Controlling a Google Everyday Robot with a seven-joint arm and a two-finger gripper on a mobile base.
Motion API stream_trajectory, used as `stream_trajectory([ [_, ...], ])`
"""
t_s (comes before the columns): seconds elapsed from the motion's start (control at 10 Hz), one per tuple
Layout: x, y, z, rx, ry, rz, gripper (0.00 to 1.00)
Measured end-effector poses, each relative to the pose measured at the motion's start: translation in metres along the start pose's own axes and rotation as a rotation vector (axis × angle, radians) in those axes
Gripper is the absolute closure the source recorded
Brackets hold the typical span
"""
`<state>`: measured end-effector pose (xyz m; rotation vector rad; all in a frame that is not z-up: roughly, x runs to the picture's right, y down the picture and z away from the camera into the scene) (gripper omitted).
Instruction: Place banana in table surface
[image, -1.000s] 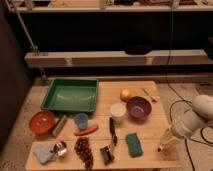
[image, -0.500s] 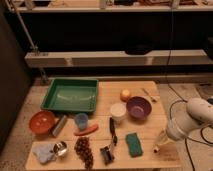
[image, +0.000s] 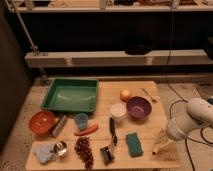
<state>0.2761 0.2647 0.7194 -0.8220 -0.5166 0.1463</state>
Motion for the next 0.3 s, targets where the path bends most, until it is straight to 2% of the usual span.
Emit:
stream_trajectory([
  [0.3,-0.0006,-0.0005,0.0004,-0.001,0.0,-0.002,0.46],
])
